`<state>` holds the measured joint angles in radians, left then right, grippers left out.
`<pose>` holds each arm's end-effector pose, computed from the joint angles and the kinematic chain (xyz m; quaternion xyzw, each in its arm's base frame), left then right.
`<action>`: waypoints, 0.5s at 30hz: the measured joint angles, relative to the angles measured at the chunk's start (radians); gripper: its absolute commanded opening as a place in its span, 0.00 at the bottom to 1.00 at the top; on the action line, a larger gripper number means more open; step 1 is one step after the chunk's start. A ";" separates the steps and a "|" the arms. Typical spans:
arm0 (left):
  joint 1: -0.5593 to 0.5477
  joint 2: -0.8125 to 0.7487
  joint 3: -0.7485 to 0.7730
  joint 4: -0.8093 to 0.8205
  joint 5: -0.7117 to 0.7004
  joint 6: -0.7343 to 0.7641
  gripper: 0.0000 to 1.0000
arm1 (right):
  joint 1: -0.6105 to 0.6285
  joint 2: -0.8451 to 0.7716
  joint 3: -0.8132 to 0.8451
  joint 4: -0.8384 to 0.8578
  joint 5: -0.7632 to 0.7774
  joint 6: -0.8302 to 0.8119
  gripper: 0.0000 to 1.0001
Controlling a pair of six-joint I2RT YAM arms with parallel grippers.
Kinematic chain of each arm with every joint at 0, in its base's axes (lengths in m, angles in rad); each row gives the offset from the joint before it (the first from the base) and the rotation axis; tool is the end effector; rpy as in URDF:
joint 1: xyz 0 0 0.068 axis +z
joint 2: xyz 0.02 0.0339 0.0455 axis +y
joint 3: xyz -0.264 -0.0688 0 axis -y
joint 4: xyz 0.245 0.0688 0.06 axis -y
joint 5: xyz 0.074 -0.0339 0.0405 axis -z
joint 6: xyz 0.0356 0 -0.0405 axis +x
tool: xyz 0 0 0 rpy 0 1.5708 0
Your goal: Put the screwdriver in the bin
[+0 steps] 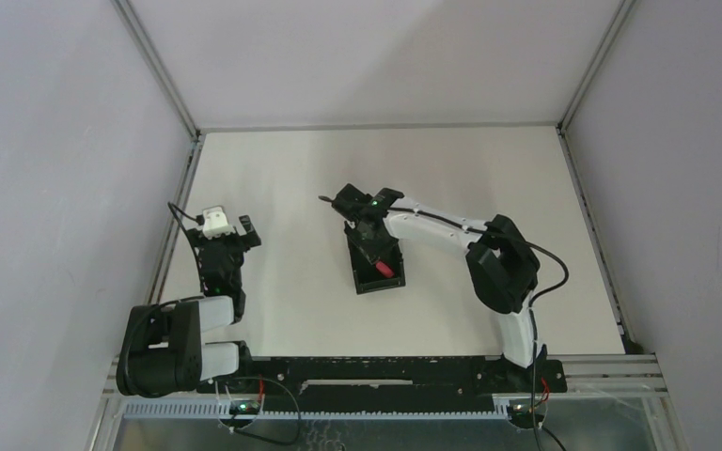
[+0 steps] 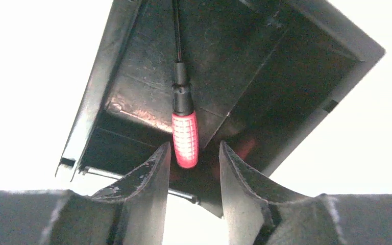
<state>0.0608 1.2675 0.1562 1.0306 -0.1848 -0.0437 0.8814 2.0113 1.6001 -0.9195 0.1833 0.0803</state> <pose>0.2114 0.0194 0.1637 -0.1007 0.7277 0.0736 0.6745 0.2639 0.3100 0.2035 -0.3754 0.9147 -0.0254 0.1478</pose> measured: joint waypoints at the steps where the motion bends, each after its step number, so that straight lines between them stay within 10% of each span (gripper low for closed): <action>1: 0.000 0.000 0.000 0.000 0.000 0.000 1.00 | 0.001 -0.013 0.009 -0.010 0.003 0.004 0.51; 4: 0.000 0.000 0.000 0.000 0.000 0.000 1.00 | 0.003 -0.072 0.032 -0.028 0.018 0.019 0.97; 15: 0.000 0.000 0.000 0.000 0.000 0.000 1.00 | -0.011 -0.615 -0.163 0.130 0.043 0.070 1.00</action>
<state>0.0608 1.2675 0.1562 1.0306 -0.1848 -0.0437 0.8703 1.3968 1.4368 -0.7891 0.2268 0.1501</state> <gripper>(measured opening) 0.996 0.993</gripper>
